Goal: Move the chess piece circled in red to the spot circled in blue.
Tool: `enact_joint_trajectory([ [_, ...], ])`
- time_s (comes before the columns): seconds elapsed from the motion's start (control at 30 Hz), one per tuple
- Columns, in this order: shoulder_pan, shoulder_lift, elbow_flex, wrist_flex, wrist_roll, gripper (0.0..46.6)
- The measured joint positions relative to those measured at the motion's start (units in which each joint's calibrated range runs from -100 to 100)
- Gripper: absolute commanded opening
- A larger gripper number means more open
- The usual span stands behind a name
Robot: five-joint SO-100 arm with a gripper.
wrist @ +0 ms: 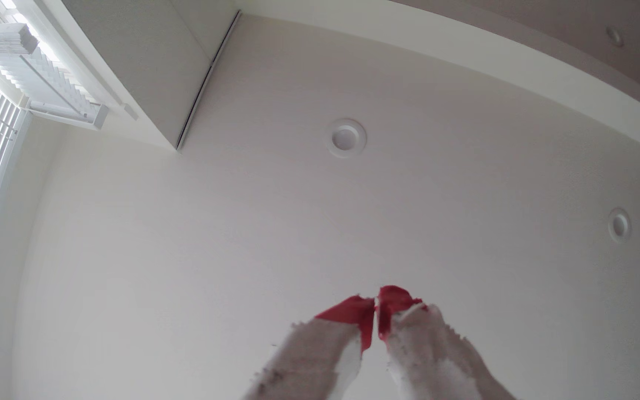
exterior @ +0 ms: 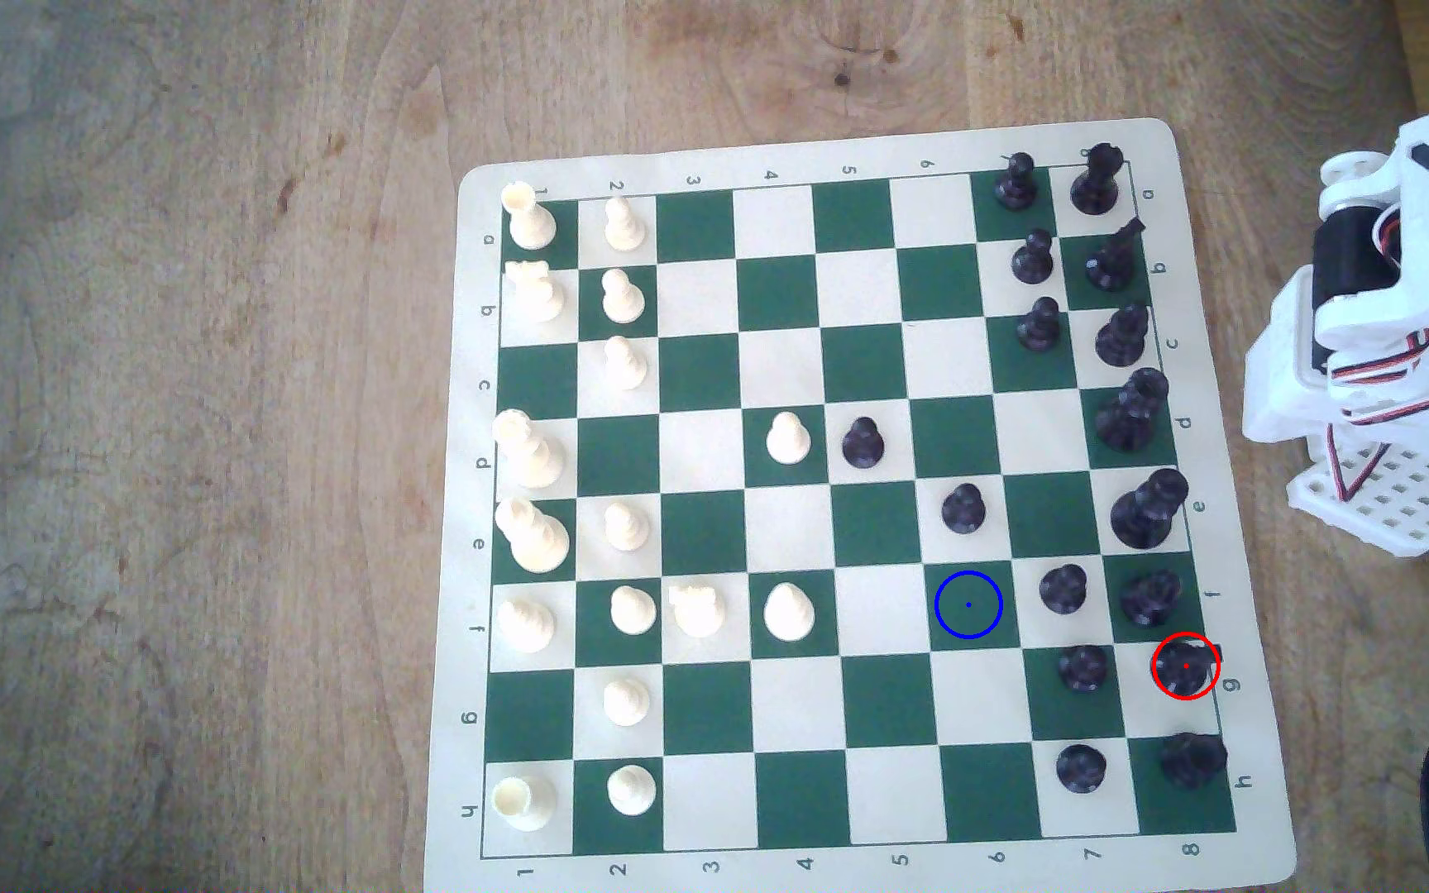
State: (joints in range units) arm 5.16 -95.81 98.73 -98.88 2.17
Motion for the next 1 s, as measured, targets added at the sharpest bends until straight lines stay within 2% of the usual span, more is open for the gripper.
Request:
enact_joint_trajectory([
  [0.13, 0.37, 0.08, 0.0, 0.24, 0.0, 0.2],
  [0.27, 0.59, 0.08, 0.0, 9.64, 0.0, 0.2],
  [0.47, -0.88, 0.17, -1.17, 37.93, 0.0, 0.2],
  [0.57, -0.88, 0.17, -3.71, 57.77, 0.0, 0.2],
  [0.7, -1.4, 0.25, -6.51, 70.76, 0.0, 0.2],
  [0.77, -2.58, 0.08, -8.77, 74.5, -0.54, 0.2],
  [0.93, -4.06, 0.42, -15.18, 100.24, -1.03, 0.2],
  [1.0, -5.6, 0.42, -19.61, 114.58, -2.05, 0.2],
])
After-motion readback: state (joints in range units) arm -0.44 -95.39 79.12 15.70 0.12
